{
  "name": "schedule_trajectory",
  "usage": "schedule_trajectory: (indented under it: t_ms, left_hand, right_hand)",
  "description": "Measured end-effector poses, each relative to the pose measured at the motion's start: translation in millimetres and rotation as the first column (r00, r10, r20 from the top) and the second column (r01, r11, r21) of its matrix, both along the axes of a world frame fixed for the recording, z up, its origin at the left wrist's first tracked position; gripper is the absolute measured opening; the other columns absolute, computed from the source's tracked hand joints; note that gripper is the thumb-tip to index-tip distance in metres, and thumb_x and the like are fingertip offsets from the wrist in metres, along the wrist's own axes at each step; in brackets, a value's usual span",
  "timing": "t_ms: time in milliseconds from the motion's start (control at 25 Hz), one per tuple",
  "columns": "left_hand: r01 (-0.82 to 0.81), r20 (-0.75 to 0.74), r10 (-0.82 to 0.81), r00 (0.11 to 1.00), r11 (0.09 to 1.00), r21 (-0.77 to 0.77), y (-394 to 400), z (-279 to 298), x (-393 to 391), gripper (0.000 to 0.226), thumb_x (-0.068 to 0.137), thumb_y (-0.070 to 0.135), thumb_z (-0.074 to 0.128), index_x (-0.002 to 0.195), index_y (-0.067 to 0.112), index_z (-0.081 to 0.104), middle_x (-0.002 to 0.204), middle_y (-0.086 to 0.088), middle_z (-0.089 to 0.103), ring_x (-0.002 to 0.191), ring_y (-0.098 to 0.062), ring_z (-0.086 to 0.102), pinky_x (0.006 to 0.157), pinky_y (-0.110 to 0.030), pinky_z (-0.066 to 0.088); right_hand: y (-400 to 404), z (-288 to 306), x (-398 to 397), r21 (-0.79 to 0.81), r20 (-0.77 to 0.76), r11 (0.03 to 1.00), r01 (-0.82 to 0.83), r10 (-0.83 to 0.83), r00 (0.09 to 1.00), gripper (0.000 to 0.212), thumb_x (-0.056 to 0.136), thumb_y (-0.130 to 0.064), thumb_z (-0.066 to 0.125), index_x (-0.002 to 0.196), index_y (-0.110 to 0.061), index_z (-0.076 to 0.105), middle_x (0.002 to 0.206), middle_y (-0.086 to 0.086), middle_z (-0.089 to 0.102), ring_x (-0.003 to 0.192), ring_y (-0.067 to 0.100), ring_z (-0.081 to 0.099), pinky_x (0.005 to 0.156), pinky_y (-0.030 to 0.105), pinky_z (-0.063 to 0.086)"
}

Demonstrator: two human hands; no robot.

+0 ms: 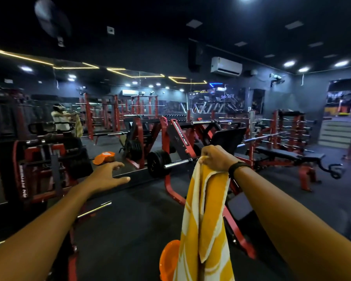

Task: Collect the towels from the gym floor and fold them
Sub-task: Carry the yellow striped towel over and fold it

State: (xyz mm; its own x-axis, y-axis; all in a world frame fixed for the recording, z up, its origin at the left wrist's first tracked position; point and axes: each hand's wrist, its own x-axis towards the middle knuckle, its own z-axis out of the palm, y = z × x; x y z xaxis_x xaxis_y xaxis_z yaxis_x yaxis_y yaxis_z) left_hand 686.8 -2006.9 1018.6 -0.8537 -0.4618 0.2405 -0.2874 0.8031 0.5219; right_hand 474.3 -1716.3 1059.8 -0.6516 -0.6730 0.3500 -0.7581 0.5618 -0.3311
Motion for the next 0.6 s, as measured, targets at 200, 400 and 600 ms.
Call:
schedule_trajectory:
  t_ms: [200,400,600]
  left_hand:
    - [-0.028,-0.009,0.028,1.000,0.999,-0.017,-15,-8,-98,0.067,0.081,0.039,0.071,0.138,0.015,0.046,0.140,-0.010,0.049,0.129,-0.023,0.046,0.101,-0.030,0.037]
    - [-0.102,-0.003,0.102,0.995,0.995,-0.020,-30,-1,-177,0.067,0.078,0.046,0.073,0.135,0.020,0.049,0.137,-0.008,0.053,0.125,-0.022,0.050,0.102,-0.034,0.040]
    - [-0.107,0.017,0.107,0.994,0.994,-0.005,-40,-1,-257,0.066,0.078,0.048,0.072,0.134,0.023,0.050,0.137,-0.005,0.052,0.126,-0.019,0.049,0.103,-0.032,0.040]
  right_hand:
    - [-29,-9,-99,-0.024,-0.010,0.998,-0.049,0.049,0.999,0.016,0.092,-0.024,0.057,0.078,-0.017,0.054,0.094,0.008,0.056,0.081,0.023,0.054,0.059,0.024,0.037]
    - [-62,-6,-186,-0.041,0.006,0.991,-0.124,0.125,0.992,0.015,0.091,-0.025,0.058,0.084,-0.011,0.060,0.095,0.008,0.061,0.086,0.025,0.058,0.068,0.032,0.050]
    - [-104,-3,-259,-0.095,0.006,0.984,-0.151,0.153,0.988,0.021,0.091,-0.023,0.059,0.090,-0.002,0.063,0.096,0.013,0.064,0.087,0.028,0.061,0.075,0.040,0.055]
